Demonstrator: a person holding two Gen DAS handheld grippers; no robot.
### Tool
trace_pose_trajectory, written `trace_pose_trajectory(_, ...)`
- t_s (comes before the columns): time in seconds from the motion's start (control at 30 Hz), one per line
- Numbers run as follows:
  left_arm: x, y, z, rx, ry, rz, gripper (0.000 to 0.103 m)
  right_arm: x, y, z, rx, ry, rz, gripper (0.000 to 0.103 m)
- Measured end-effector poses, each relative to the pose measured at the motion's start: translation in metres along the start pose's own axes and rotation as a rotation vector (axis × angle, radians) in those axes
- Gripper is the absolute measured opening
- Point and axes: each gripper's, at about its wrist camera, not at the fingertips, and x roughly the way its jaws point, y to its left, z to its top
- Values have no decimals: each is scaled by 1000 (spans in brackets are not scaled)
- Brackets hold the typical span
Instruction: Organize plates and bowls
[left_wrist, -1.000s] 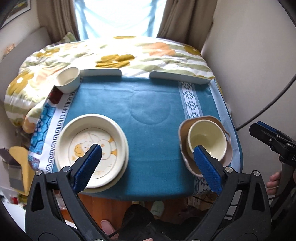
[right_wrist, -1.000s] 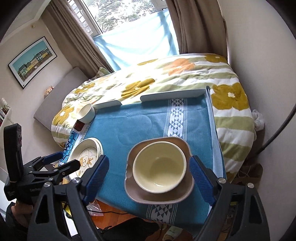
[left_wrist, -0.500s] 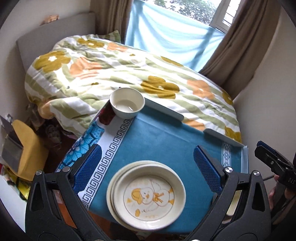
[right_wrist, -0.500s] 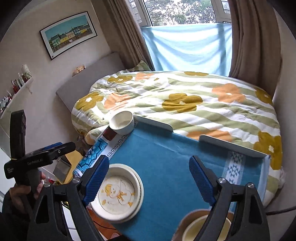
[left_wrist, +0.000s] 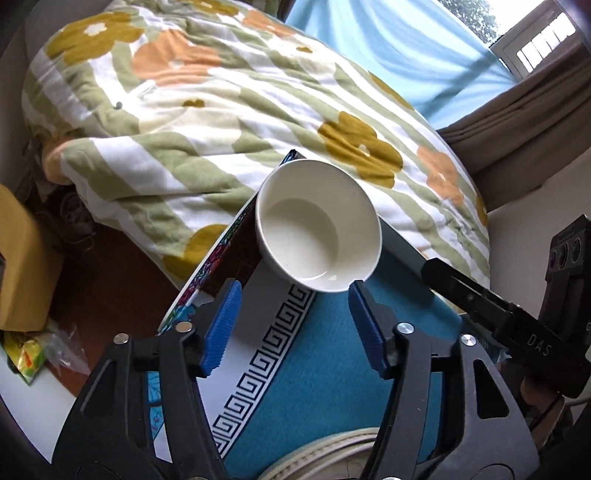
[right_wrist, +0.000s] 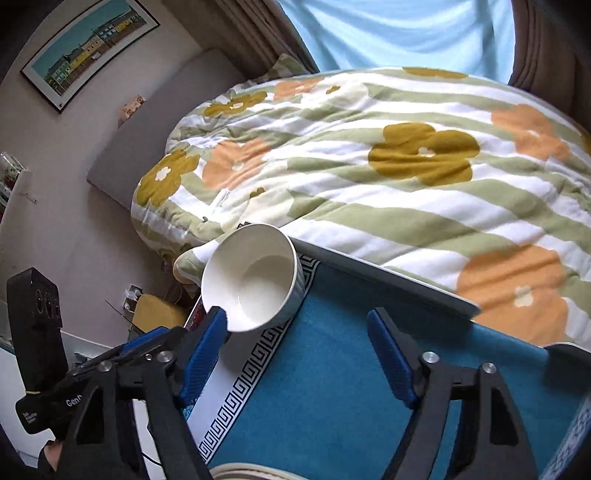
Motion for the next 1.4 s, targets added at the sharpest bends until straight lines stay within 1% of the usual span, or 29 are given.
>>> trace_pose_trajectory(0.1, 26, 8, 12, -14, 29, -13, 49, 28, -3, 4, 19, 36, 18, 58)
trace_pose_trajectory(0.17, 37, 11, 17, -11, 41, -8, 49, 39, -4, 6, 31, 46, 34, 53)
trace_pose_trajectory(0.23, 45, 15, 22, -13, 47, -6, 48, 47, -7, 8, 53, 53, 49, 46)
trace_pose_trajectory(0.27, 47, 18, 23, -19, 48, -10, 43, 50, -9, 10, 63, 55, 54, 45)
trace_pose_trajectory(0.3, 50, 20, 24, -23, 49, -12, 34, 53, -10, 12, 70, 58, 54, 42)
trace_pose_trajectory(0.33, 52, 21, 25, -23, 53, -14, 32, 55, -11, 12, 74, 59, 56, 38)
trace_pose_trajectory(0.4, 55, 21, 25, -12, 53, -2, 25, 59, -10, 15, 74, 62, 62, 32)
trace_pose_trajectory(0.47, 55, 22, 26, -12, 42, -5, 23, 63, -7, 16, 62, 66, 57, 25)
trace_pose_trajectory(0.5, 55, 21, 26, -11, 39, -3, 23, 64, -7, 16, 59, 68, 54, 18)
trace_pose_trajectory(0.67, 53, 17, 25, 21, 27, 12, 23, 62, -9, 14, 62, 54, 56, 17)
trace_pose_trajectory(0.8, 42, 7, 22, 74, -15, 39, 23, 55, -3, 11, 23, 26, 46, 17)
trace_pose_trajectory(0.97, 16, -13, 15, 126, -68, 43, 23, 28, -3, 5, 33, -30, 66, 17)
trace_pose_trajectory(1.1, -17, -40, -6, 174, -118, 43, 23, -11, -1, -9, 18, -82, 69, 17)
trace_pose_trajectory(1.23, -52, -70, -40, 192, -146, 15, 23, -63, -2, -33, 15, -135, 79, 17)
trace_pose_trajectory(1.4, -97, -117, -99, 246, -178, -7, 23, -134, -10, -82, 1, -186, 56, 17)
